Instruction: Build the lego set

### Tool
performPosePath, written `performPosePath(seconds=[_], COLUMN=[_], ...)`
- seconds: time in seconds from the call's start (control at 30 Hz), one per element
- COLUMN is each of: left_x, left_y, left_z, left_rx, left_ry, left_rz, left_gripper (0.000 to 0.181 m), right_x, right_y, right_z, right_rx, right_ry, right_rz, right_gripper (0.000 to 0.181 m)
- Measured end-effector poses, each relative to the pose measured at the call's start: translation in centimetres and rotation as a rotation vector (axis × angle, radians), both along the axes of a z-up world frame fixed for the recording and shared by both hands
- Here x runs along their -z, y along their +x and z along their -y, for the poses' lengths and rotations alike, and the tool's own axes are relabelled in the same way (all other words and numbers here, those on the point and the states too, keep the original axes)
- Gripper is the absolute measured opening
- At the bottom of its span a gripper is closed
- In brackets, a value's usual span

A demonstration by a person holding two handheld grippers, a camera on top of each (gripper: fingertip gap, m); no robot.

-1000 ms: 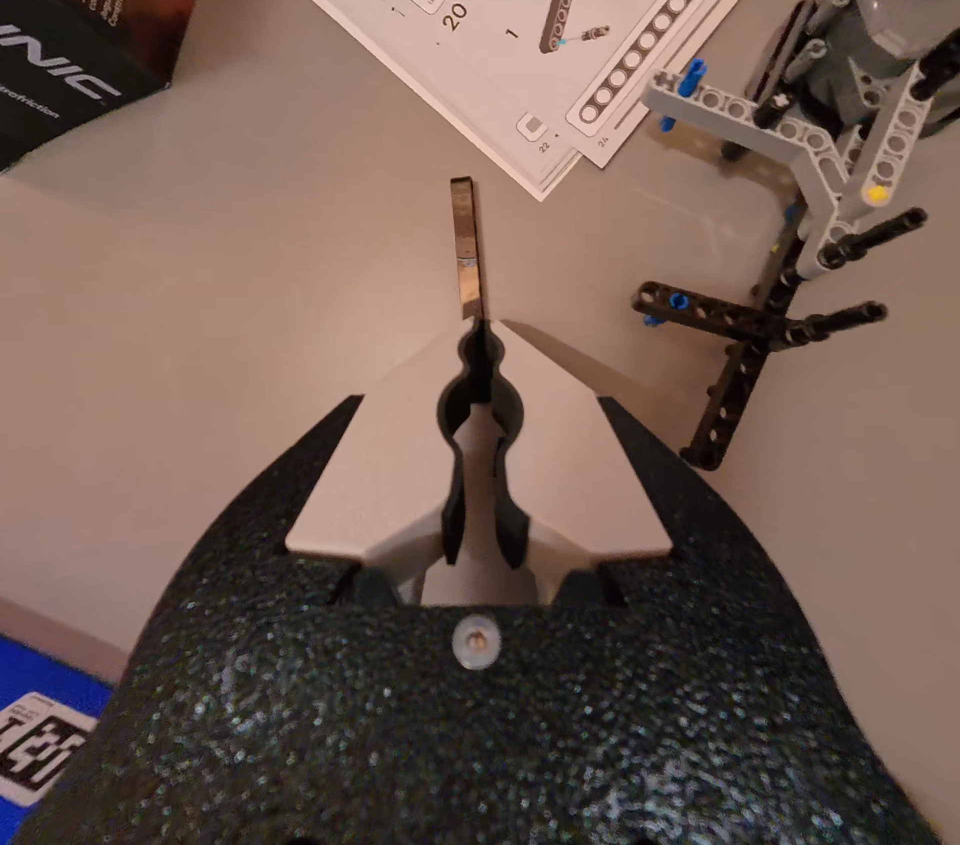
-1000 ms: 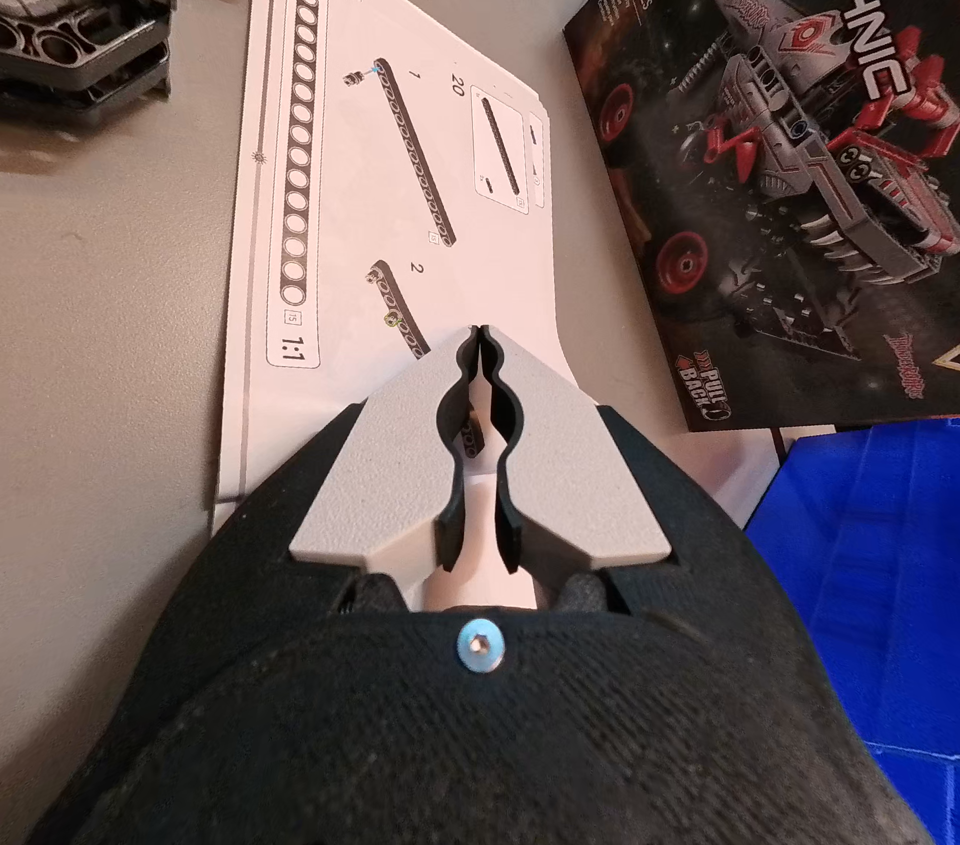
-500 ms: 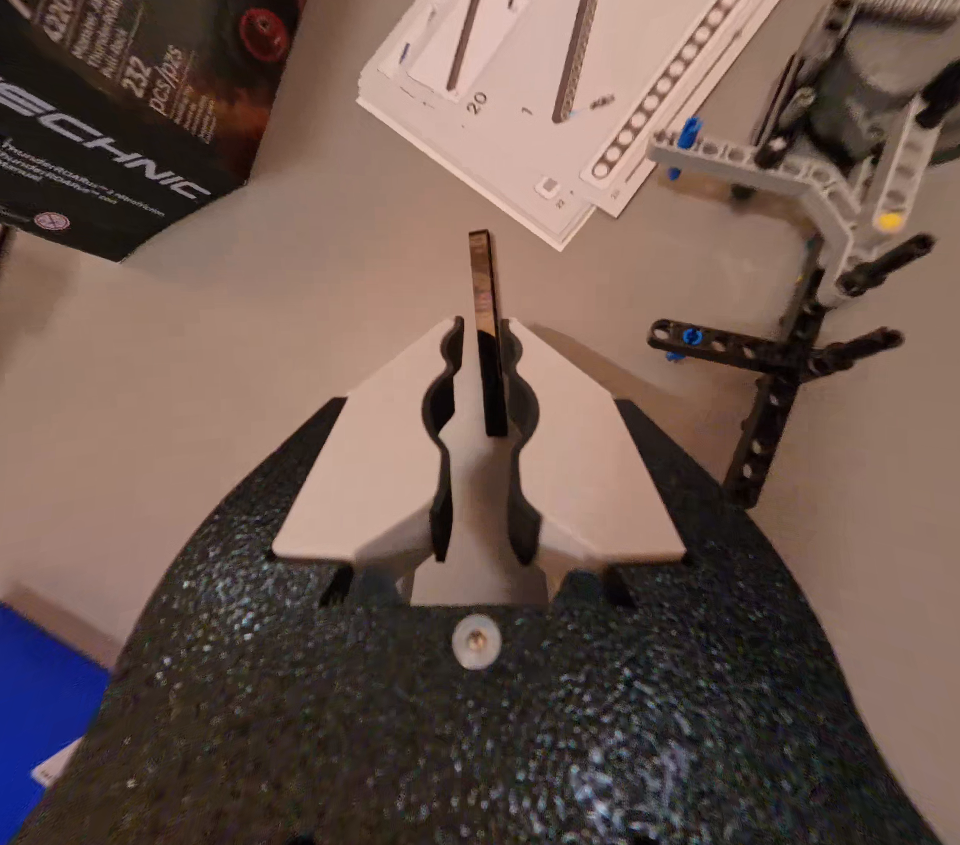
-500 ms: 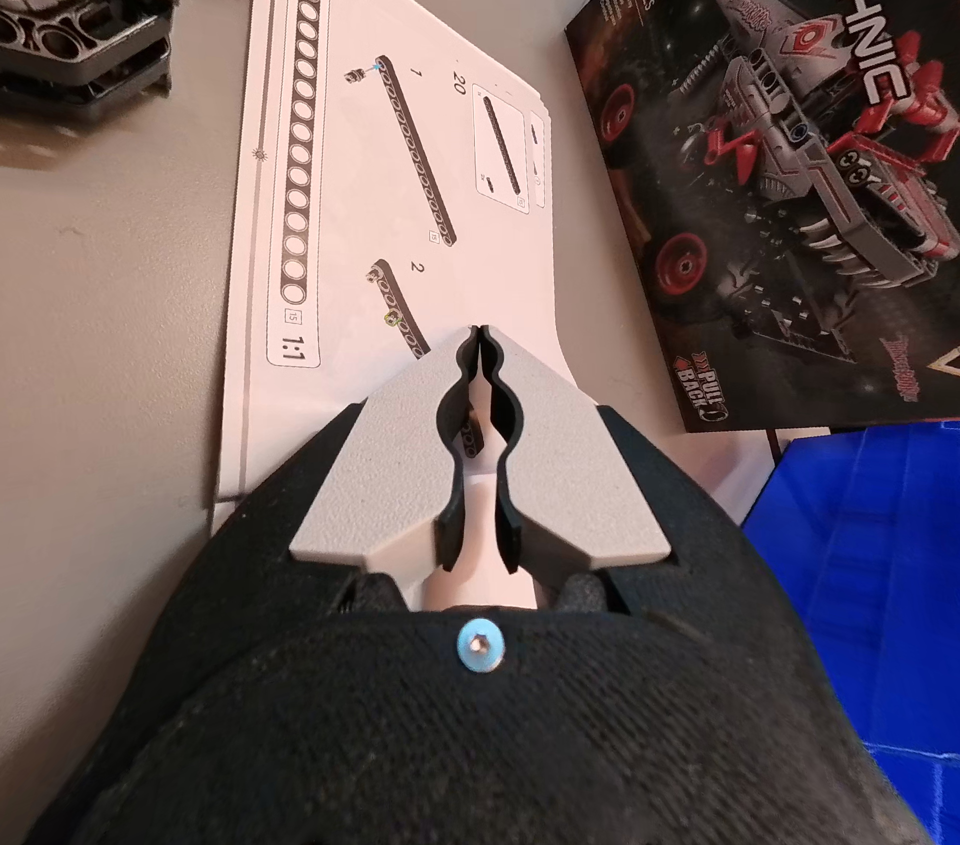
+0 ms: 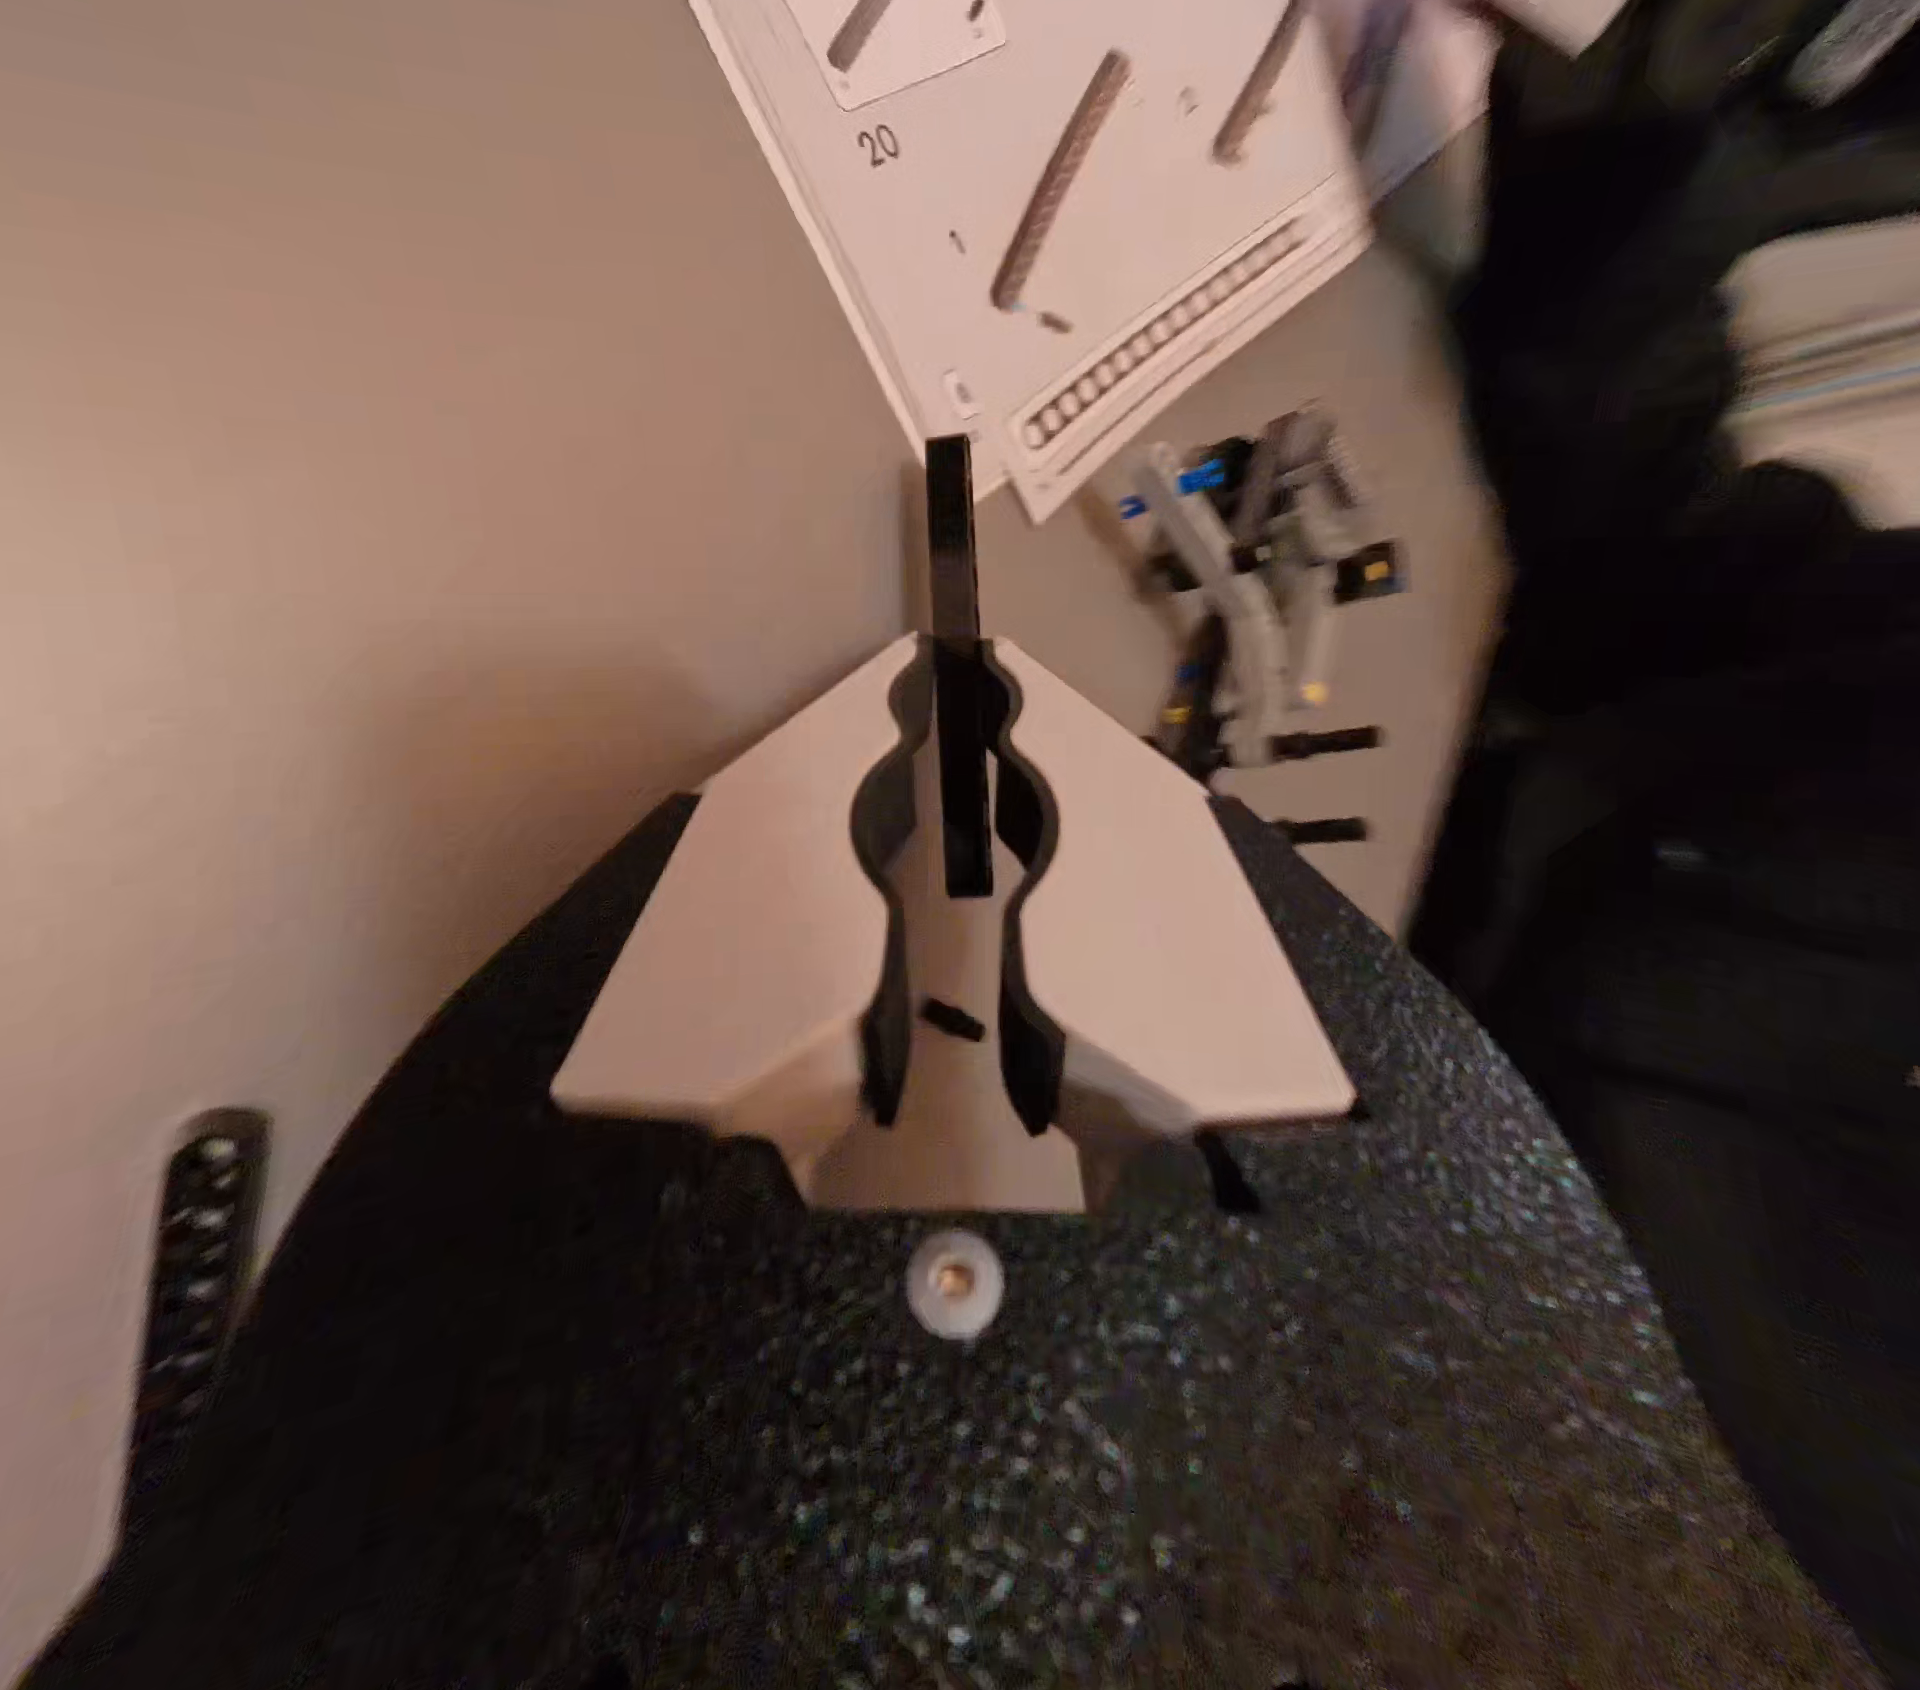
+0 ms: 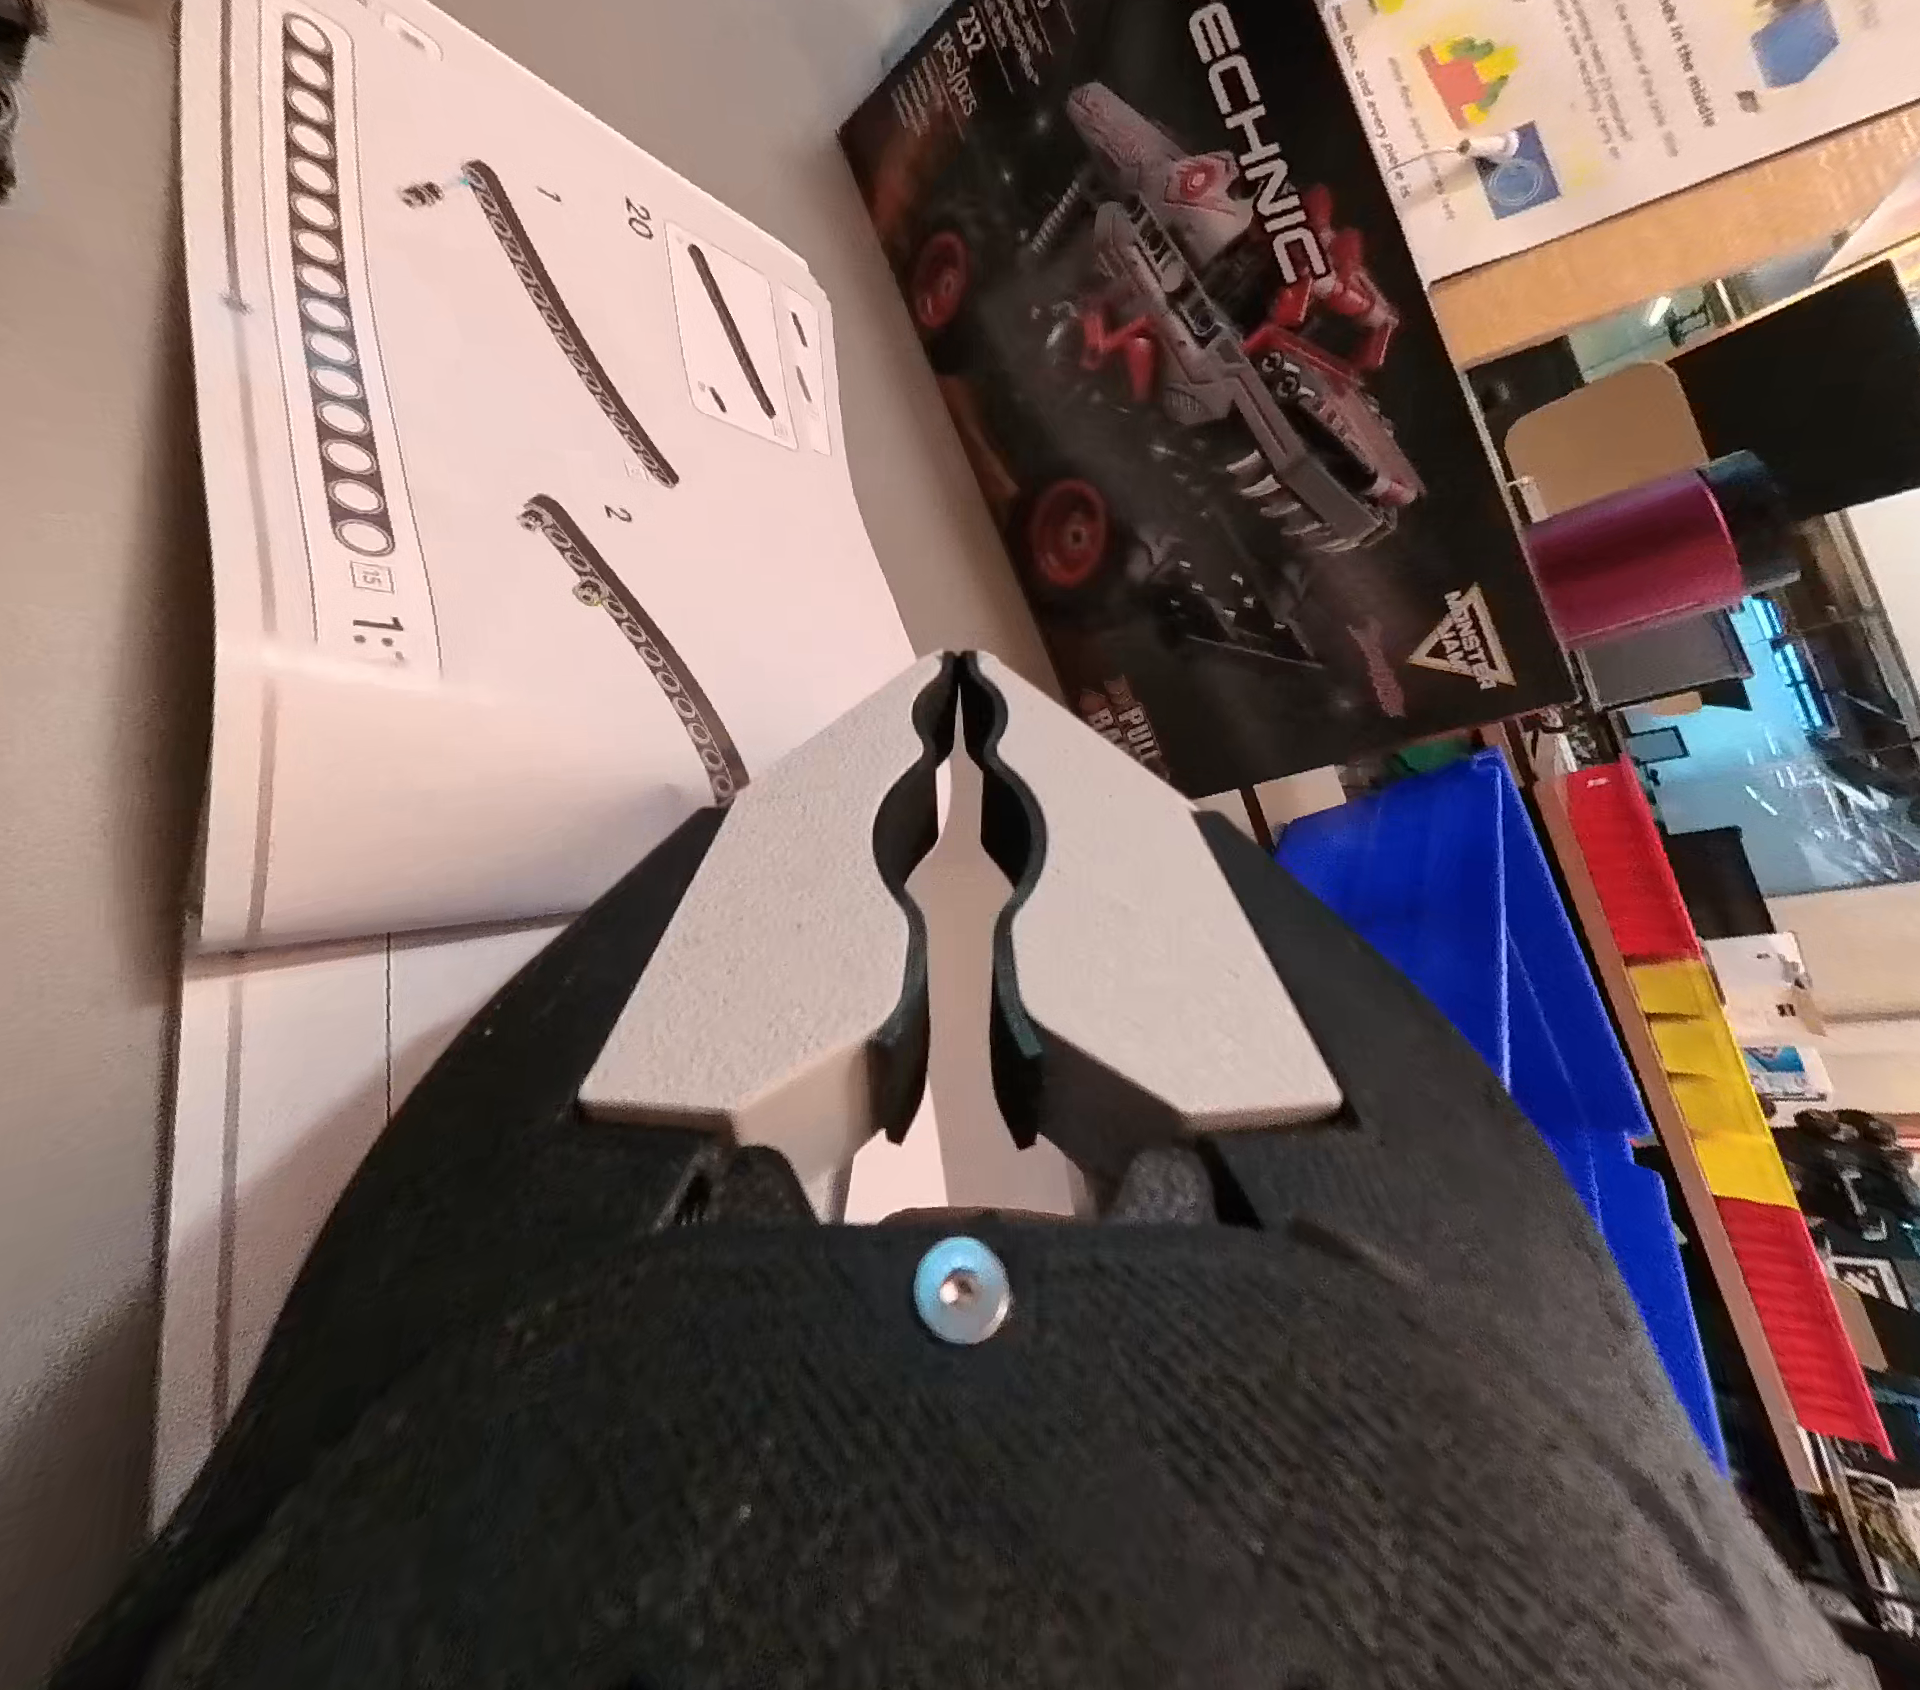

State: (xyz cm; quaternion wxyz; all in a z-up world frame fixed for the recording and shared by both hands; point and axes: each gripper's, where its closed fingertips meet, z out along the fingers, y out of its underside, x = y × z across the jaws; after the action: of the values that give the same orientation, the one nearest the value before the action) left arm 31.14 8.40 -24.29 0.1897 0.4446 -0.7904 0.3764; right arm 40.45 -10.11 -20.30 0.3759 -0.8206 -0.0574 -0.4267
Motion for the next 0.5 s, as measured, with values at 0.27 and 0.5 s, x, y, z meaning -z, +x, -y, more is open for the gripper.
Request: performPosePath(seconds=[0.27, 0.5], left_x=[1.2, 0.4], left_y=[1.7, 3.3], left_z=[-1.8, -4.0], left_rx=[-0.057, 0.014], left_ry=[0.074, 0.416], left_rz=[-0.002, 0.394], left_gripper=[0.007, 0.021], right_x=[1.4, 1.0], right_y=[-0.3, -0.2], right_z=[-0.4, -0.3], right_rx=[-0.019, -0.017], right_ry=[-0.071, -0.063], right_rz=[-0.015, 0.011], right_gripper=[0.000, 0.000])
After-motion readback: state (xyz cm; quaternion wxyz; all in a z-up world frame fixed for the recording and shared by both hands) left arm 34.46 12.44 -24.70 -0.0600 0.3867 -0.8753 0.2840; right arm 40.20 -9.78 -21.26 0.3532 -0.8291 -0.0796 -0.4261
